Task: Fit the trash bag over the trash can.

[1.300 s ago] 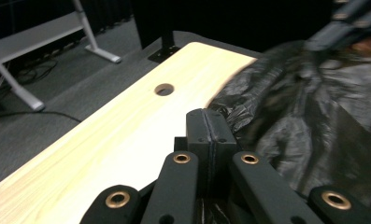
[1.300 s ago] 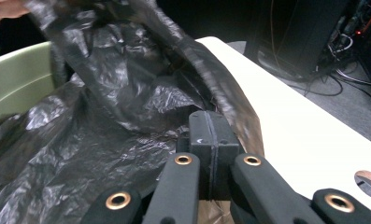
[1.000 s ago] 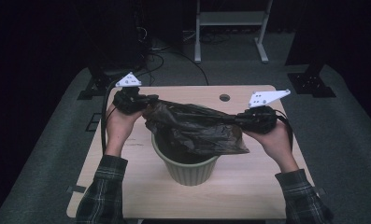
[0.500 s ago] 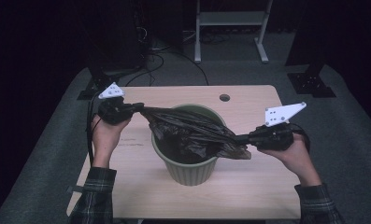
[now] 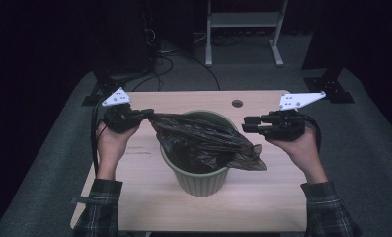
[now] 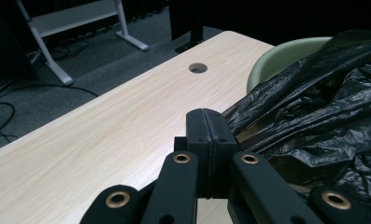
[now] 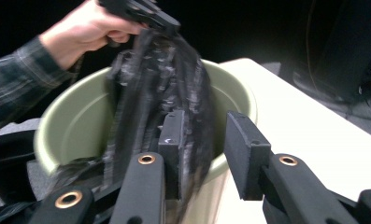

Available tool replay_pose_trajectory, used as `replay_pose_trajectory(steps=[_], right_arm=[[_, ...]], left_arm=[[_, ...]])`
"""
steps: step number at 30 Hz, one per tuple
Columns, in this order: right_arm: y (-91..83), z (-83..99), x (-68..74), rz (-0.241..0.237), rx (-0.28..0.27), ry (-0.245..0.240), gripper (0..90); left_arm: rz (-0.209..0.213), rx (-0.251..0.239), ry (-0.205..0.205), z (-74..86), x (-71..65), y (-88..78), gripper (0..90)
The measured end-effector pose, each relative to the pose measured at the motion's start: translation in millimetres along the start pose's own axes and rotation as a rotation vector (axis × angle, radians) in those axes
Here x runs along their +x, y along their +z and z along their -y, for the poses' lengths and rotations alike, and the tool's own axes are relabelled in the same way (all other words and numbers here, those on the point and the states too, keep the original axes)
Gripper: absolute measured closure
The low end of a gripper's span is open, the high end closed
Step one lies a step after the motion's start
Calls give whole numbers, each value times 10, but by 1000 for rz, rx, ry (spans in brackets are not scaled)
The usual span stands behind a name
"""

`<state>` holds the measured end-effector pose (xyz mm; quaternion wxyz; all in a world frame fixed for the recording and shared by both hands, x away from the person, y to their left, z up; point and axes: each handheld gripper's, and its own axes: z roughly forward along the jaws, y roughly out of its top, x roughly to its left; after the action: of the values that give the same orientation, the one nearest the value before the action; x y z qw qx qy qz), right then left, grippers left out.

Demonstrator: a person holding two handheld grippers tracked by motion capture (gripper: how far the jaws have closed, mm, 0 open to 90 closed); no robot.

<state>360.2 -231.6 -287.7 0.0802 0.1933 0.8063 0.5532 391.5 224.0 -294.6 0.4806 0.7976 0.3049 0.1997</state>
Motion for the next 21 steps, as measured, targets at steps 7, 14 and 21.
replay_pose_trajectory(steps=[7,14,21], right_arm=[[174,84,-3,-73,74,18,665],[198,96,-22,17,102,-8,900],[198,101,-286,202,37,71,900]], left_arm=[[-5,-4,-2,6,9,-46,900],[3,-12,1,0,-6,-27,900],[-11,49,-14,42,33,154,900]])
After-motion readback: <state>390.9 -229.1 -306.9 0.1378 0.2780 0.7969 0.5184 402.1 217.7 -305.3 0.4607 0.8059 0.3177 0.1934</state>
